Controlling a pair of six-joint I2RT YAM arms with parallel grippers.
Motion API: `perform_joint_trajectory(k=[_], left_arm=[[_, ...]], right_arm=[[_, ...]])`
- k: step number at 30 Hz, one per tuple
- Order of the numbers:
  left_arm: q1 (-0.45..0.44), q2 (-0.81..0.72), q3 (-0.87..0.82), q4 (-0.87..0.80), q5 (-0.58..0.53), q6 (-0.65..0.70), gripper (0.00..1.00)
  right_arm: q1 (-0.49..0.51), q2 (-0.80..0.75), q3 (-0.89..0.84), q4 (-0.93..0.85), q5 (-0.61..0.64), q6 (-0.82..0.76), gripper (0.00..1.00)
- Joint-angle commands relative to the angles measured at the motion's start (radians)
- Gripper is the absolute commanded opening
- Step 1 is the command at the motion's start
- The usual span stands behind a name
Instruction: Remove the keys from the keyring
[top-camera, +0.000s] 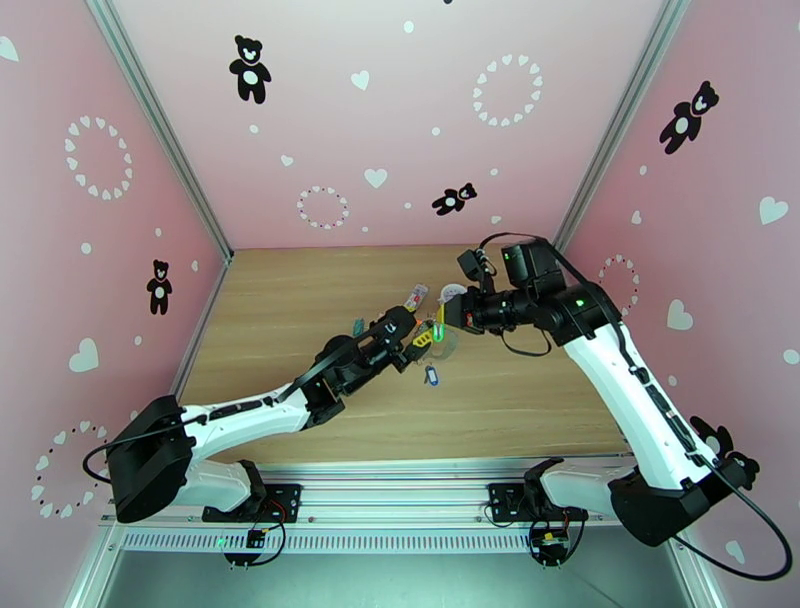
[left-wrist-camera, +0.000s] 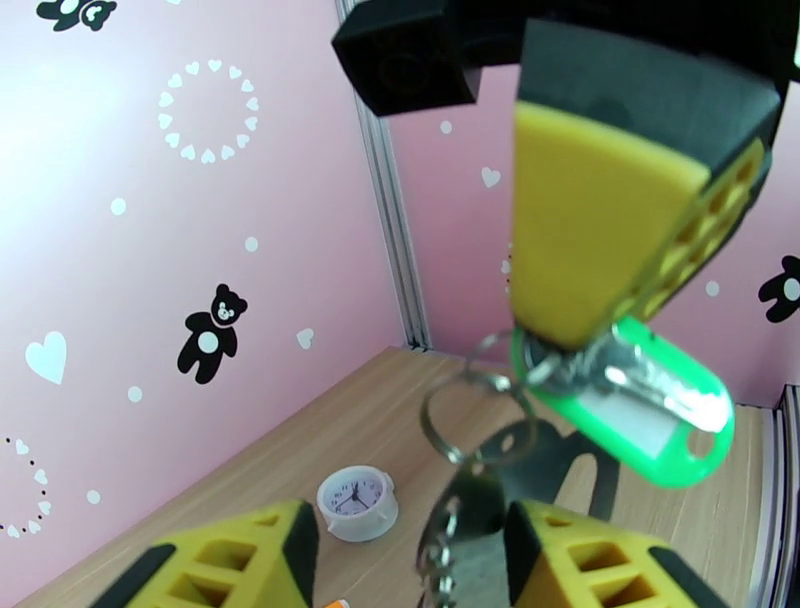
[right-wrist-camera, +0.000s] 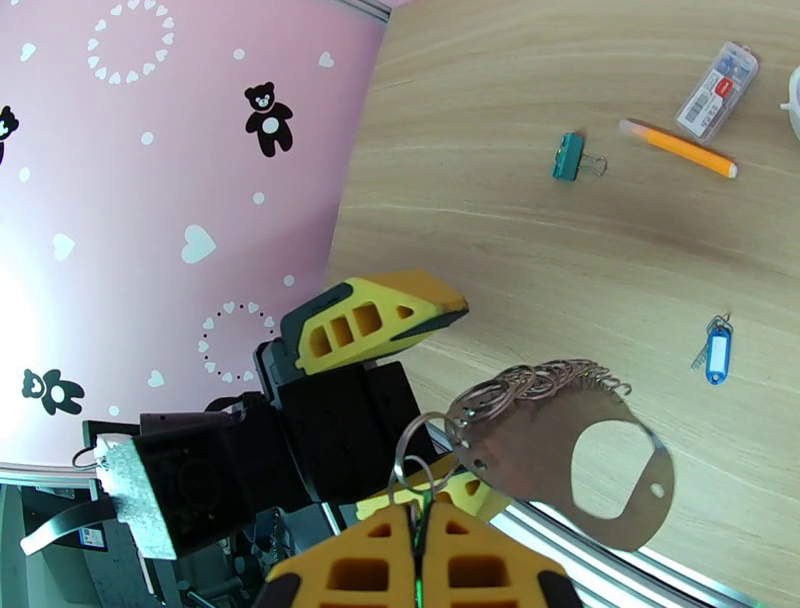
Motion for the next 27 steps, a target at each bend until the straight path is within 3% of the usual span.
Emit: perform_joint_trajectory(k=[1,14,22,27], left_arm=[[-0.006,0.013,0.031,0.051,-0.014,0.025,0.52],[-0.006,-0.009,0.014,0.055,-0.029,0.058,0.39],[-0.003,-0.041,0.002,0.023,-0.002,0.077,0.25],[0.003,-0.060,0.004,-0.011,0.043,0.075,0.21]], right_arm=[[0.004,-0.031,-0.013,0.037,-0.031,0.028,0.00],[0.005,-0.043,-0.020,0.022,-0.020,0.020,0.00],[0.004,-0.041,-0.012,0.026,-0.022,0.022,0.00],[0.004,-0.040,-0.008,0.037,-0.028,0.029,0.00]])
